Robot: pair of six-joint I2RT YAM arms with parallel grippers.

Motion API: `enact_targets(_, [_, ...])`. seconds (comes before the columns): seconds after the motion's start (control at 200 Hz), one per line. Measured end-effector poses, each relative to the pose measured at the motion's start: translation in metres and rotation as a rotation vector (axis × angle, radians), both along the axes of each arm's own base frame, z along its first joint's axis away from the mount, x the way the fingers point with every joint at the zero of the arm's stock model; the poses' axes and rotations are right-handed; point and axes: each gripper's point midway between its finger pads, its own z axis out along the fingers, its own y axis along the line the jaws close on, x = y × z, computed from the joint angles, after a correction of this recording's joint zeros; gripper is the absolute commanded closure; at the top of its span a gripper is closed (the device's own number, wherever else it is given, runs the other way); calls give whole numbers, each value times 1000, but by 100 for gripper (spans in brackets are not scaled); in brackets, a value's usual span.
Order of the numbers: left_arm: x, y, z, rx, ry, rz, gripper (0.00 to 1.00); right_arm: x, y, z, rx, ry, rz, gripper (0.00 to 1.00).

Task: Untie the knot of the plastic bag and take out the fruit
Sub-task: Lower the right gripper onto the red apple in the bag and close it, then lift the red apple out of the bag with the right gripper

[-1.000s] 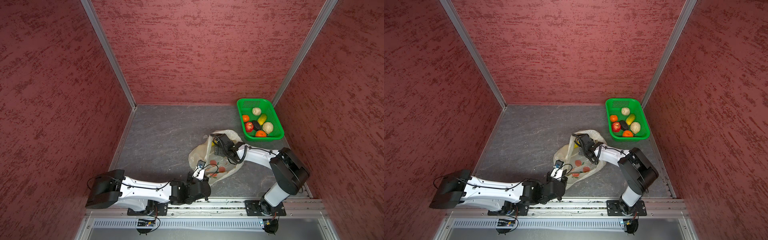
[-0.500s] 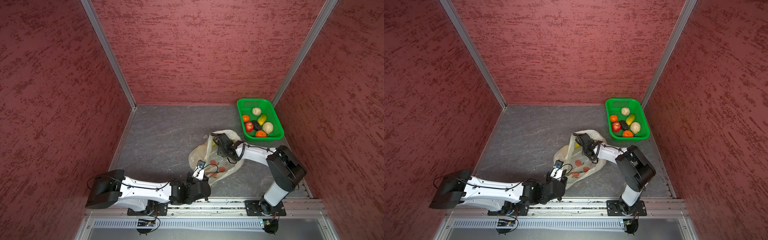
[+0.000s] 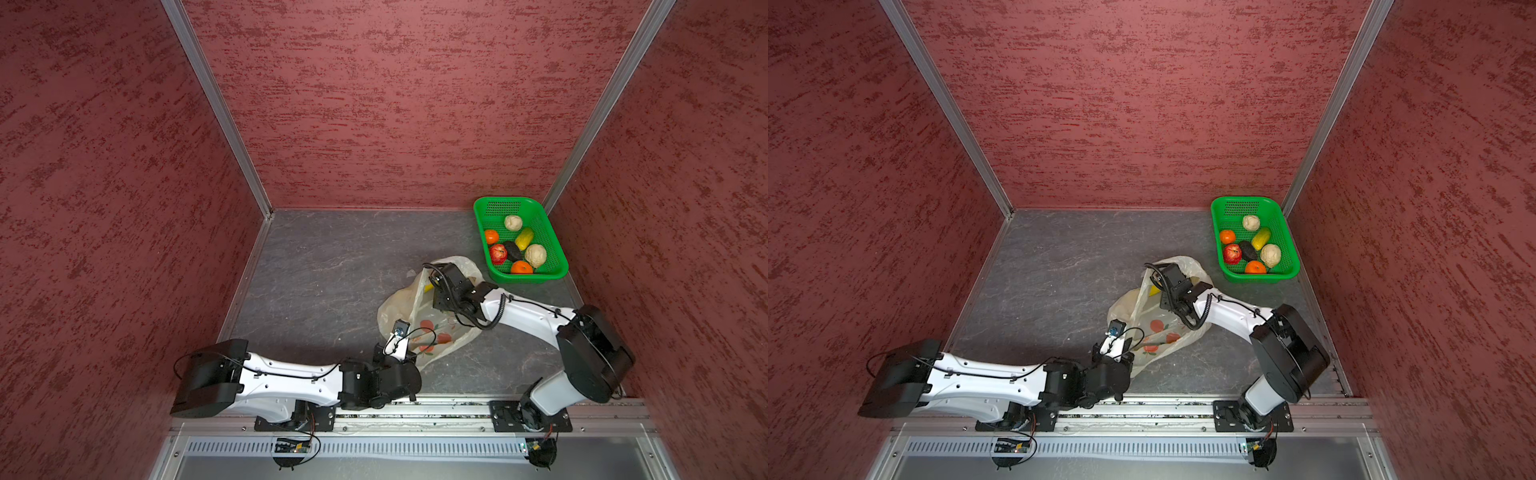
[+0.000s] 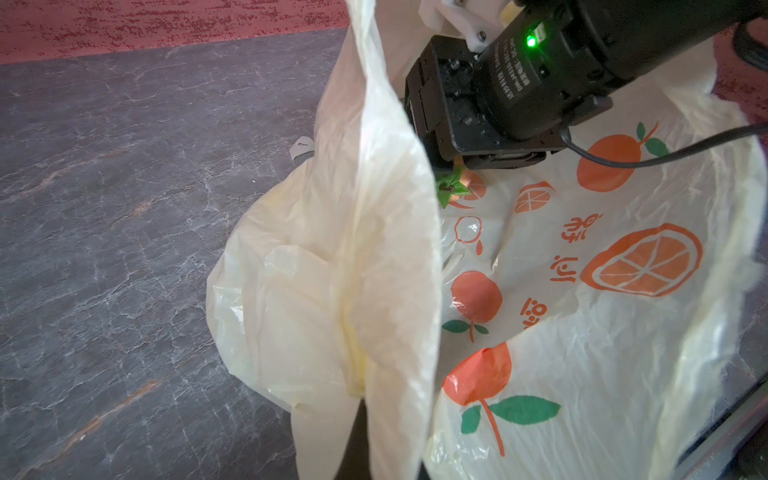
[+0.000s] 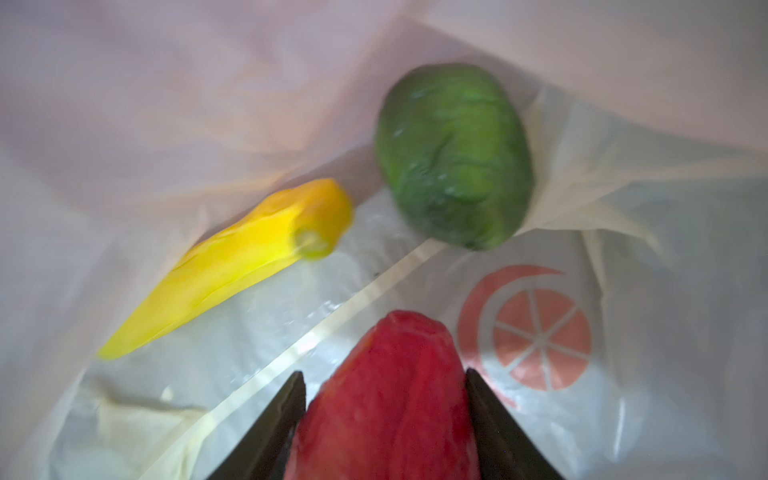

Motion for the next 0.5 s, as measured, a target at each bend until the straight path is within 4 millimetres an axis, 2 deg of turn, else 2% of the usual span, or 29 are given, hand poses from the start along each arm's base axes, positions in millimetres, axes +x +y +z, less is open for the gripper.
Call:
enact_targets(0.25, [2, 4, 3, 2, -5, 10, 100, -35, 33, 15, 51, 3, 133, 54])
enact_targets(0.501, [6, 9, 9, -12, -9, 28, 100, -65, 45, 43, 99, -7, 214, 54])
